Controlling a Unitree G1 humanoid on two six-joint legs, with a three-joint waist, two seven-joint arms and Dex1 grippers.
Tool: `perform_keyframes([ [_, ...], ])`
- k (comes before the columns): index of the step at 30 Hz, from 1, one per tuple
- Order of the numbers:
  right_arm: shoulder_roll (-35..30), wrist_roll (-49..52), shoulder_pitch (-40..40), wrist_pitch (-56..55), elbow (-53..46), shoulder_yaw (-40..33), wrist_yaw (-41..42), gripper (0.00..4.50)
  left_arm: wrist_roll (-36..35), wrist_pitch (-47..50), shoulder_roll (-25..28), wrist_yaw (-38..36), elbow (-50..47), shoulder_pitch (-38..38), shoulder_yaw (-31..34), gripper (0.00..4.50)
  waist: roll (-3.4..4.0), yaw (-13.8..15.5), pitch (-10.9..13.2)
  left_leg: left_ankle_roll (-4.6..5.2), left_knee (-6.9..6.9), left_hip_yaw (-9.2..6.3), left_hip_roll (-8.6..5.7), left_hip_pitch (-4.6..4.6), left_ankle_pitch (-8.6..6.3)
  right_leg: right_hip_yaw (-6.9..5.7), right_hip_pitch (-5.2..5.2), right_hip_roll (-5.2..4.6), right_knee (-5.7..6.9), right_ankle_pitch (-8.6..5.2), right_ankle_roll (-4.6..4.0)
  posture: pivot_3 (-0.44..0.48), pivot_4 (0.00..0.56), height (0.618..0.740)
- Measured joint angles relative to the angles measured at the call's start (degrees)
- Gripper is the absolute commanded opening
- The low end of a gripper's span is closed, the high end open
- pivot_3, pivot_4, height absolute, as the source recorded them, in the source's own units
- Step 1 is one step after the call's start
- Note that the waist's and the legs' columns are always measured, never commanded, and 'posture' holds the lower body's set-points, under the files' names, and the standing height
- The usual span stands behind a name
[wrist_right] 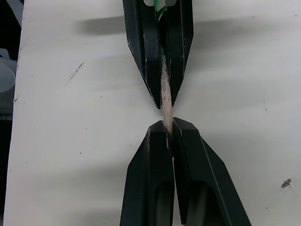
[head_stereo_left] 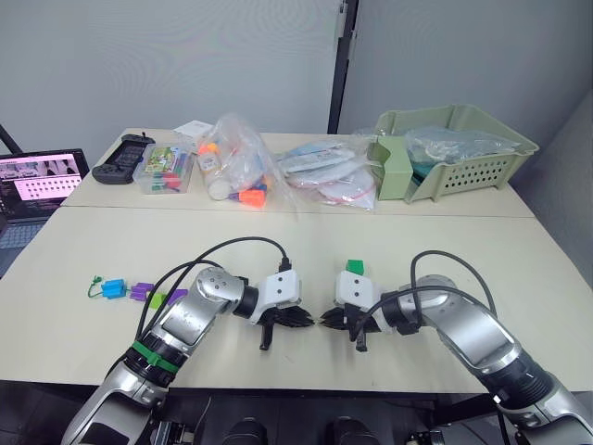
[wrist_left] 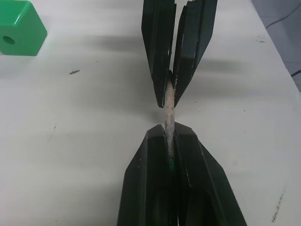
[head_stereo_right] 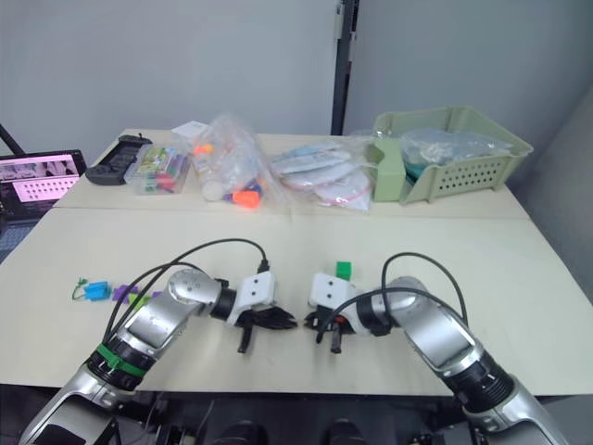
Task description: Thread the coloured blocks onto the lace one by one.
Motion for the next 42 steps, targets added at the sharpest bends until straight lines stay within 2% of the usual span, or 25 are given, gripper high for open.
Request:
perform_keyframes([
  [1,0.18,0.01,0.22,0.08,-0.1,-0.1,-0.4,0.67,-0.07,0.06,0.07,-0.11,-0.04,0.0,0.0,0.0,0.0,0.0,0.0,0.0,0.0,0.0,0.0,0.0,0.0,0.0,0.0,0.0,0.0,0.0,0.0,0.0,0.15,0.74],
  [5,1.24,1.17,2.57,2.23,-0.66,-1.06,-2.63,2.01,-0.3,0.03,0.84,-0.17,-0.55,-0.07,0.85,0.0,0.0,0.01,0.0,0.0,0.0,0.0,0.0,-0.01,0.0,0.0,0.0,0.0,0.0,0.0,0.0,0.0,0.15,0.74],
  [7,1.35,3.01,5.0,4.87,-3.04,-5.28,-4.71,2.67,-0.3,-0.05,1.36,-0.35,-0.76,-0.15,1.01,0.0,0.0,0.24,0.0,0.0,0.01,-0.03,-0.02,-0.03,0.0,0.0,0.0,-0.01,0.01,0.0,0.0,0.0,0.15,0.74],
  [10,1.58,6.02,10.38,10.15,-8.51,-15.31,-9.29,3.69,-0.31,-0.15,2.56,-0.71,-0.99,-0.13,1.58,0.0,0.0,0.42,0.0,0.0,0.02,-0.05,-0.03,-0.05,0.0,-0.01,0.02,-0.03,0.01,0.0,0.0,0.0,0.15,0.74],
  [13,4.54,9.27,15.7,14.66,-13.57,-22.25,-13.85,3.69,-0.34,-0.19,3.4,-1.08,-1.13,-0.02,2.2,0.0,0.0,0.19,0.0,0.0,0.01,-0.05,0.01,-0.03,0.0,-0.02,0.03,0.01,0.01,0.0,0.0,0.0,0.15,0.74],
  [19,13.12,5.86,21.88,15.13,-14.2,-25.9,-29.07,3.69,-0.37,-0.26,3.94,-1.5,-1.24,0.26,2.24,0.0,0.0,-0.12,-0.01,0.0,0.02,0.03,0.05,0.0,0.0,0.03,-0.01,0.05,0.0,-0.01,0.01,0.0,0.15,0.74],
  [25,28.03,-0.69,21.92,10.89,-11.04,-22.81,-45.63,3.69,-0.35,-0.41,4.24,-1.73,-1.19,0.35,2.25,0.0,0.02,-0.2,-0.02,-0.01,0.0,0.05,0.06,-0.02,0.01,0.05,-0.06,0.05,0.01,-0.01,0.0,0.0,0.15,0.74],
  [30,36.33,-5.65,20.05,5.45,-6.29,-19.56,-55.34,3.69,-0.35,-0.47,4.59,-1.79,-1.04,0.34,2.34,0.0,0.02,-0.19,-0.02,-0.01,0.0,0.06,0.06,-0.02,0.01,0.05,-0.06,0.04,0.0,-0.01,0.0,0.0,0.15,0.74],
  [38,42.25,-10.26,14.0,-4.4,6.99,-20.33,-64.94,3.69,-0.34,-0.57,4.52,-1.7,-0.83,0.28,2.35,0.0,0.02,-0.24,-0.02,-0.01,-0.03,0.04,0.05,-0.02,0.01,0.05,-0.08,0.02,0.02,0.0,-0.01,0.0,0.15,0.74],
  [41,43.2,-10.4,12.74,-7.55,11.67,-21.22,-66.48,2.91,-0.34,-0.56,4.52,-1.65,-0.83,0.28,2.35,0.0,0.03,-0.4,-0.02,-0.01,-0.06,0.02,0.05,-0.02,0.01,0.05,-0.09,0.03,0.03,0.01,-0.01,0.0,0.15,0.74],
  [42,43.22,-10.31,12.81,-8.64,12.26,-21.29,-66.45,2.52,-0.34,-0.55,4.56,-1.65,-0.83,0.28,2.35,0.0,0.03,-0.44,-0.02,-0.01,-0.06,0.02,0.05,-0.02,0.01,0.05,-0.09,0.03,0.03,0.01,-0.01,0.0,0.15,0.74],
])
